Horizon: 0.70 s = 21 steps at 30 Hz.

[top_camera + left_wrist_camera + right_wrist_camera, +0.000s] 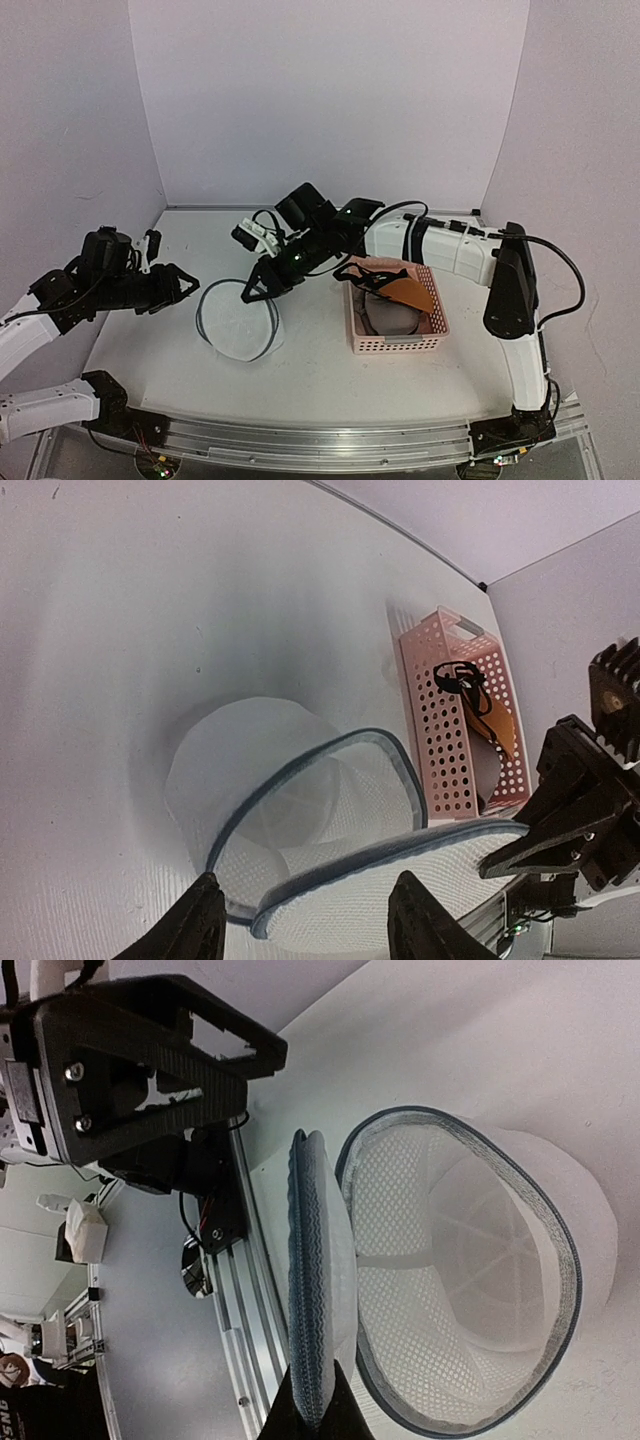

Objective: Unzip the laundry bag and remove the bra
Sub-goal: Close the laundry bag lid on the laundry bag.

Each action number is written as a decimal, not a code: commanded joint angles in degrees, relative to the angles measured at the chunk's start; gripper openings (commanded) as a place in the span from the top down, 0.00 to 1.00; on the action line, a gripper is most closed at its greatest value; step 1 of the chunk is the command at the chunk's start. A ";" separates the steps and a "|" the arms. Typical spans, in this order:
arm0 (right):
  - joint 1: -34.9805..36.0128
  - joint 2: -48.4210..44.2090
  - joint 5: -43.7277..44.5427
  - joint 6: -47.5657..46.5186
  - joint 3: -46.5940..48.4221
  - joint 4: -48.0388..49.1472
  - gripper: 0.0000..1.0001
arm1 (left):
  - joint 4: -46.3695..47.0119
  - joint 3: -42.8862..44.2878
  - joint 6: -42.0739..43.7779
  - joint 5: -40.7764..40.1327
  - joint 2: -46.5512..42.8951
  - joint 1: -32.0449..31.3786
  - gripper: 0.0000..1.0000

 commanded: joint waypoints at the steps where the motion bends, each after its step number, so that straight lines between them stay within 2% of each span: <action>1: -0.08 -4.15 -5.35 2.42 -2.90 1.31 1.00 | 1.79 3.55 2.64 2.38 0.40 -0.18 0.44; 9: -2.11 -1.66 -0.69 7.71 -5.22 4.13 1.00 | 3.82 3.89 4.18 5.45 1.73 -0.16 0.44; 16: -3.51 4.03 -5.57 13.44 -2.45 10.99 1.00 | 7.82 0.88 5.06 9.11 2.77 -0.16 0.44; 21: -5.69 6.96 -9.92 19.65 -4.28 19.06 1.00 | 11.49 -2.47 5.01 12.02 4.94 -0.24 0.45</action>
